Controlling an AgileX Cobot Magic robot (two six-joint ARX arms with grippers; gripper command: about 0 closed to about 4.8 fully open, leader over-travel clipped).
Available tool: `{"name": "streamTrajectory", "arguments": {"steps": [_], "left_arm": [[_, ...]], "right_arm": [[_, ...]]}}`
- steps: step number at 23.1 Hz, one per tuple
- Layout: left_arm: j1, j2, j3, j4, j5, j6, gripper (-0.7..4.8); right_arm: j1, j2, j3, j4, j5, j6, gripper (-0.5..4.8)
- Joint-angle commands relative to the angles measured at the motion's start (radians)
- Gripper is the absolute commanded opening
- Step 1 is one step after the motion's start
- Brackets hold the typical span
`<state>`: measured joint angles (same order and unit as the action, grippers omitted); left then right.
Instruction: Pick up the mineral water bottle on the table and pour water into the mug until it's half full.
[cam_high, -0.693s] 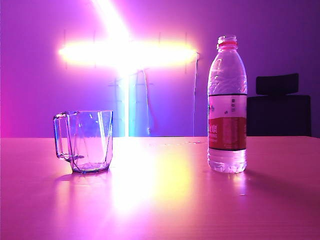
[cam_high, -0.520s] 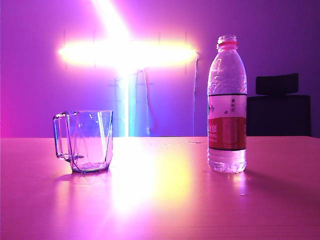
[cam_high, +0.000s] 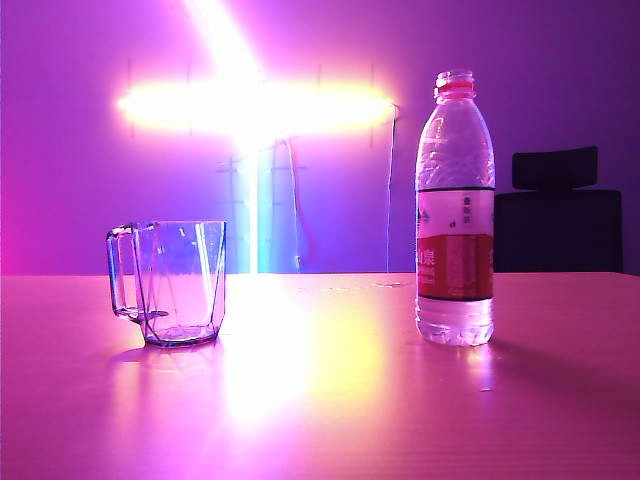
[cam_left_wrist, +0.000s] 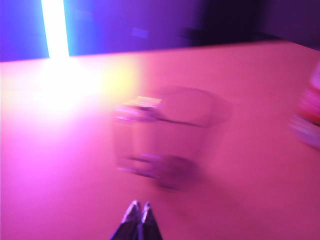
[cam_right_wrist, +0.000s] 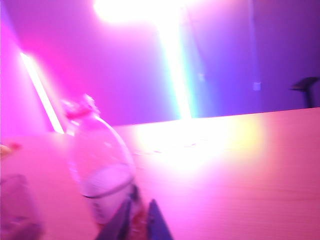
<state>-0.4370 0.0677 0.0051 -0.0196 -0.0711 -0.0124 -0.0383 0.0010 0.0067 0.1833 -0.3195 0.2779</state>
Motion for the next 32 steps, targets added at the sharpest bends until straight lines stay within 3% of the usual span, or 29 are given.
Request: {"name": "streamTrajectory", "arguments": {"steps": [1,2,3,4,5,6,9,13,16,18,22,27,32], "left_arm": [[-0.17,0.051,0.004,0.006,0.005,0.004,-0.02],[-0.199,0.062,0.004,0.006,0.005,0.004,-0.02],[-0.224,0.072,0.004,0.005,0.008,0.004,-0.02],[-0.23,0.074,0.004,0.005,0.008,0.004,-0.02],[-0.231,0.074,0.004,0.004,0.007,0.004,-0.02],[-0.23,0.074,0.004,0.005,0.006,0.004,-0.02],[-0.23,0.074,0.004,0.005,0.005,0.004,-0.02],[-0.23,0.074,0.004,0.005,0.004,0.004,-0.02],[-0.23,0.074,0.004,0.005,0.004,0.004,-0.02],[-0.23,0.074,0.004,0.005,0.004,0.004,-0.02],[-0.23,0.074,0.004,0.006,0.004,0.004,-0.02],[-0.23,0.072,0.004,0.005,0.005,0.004,-0.02],[-0.23,0.072,0.004,0.006,0.005,0.004,-0.02]], "right_arm": [[0.001,0.004,0.05,0.023,-0.095,0.115,0.76],[0.001,0.009,0.068,0.006,-0.114,0.114,1.38],[0.001,0.024,0.097,-0.03,-0.127,0.107,2.9],[0.001,0.038,0.109,-0.039,-0.129,0.095,3.76],[0.002,0.056,0.12,-0.039,-0.129,0.08,4.49],[0.006,0.079,0.132,-0.036,-0.13,0.061,4.79],[0.079,0.214,0.153,0.044,-0.124,-0.061,4.79],[0.271,0.558,0.153,0.222,0.021,-0.183,4.79],[0.359,0.916,0.154,0.515,0.063,-0.253,4.79],[0.361,1.121,0.158,0.713,0.12,-0.253,4.79],[0.355,1.381,0.185,0.978,0.107,-0.253,4.79],[0.356,1.625,0.294,1.122,0.074,-0.243,4.79],[0.356,1.73,0.382,1.136,0.054,-0.241,4.79]]}}
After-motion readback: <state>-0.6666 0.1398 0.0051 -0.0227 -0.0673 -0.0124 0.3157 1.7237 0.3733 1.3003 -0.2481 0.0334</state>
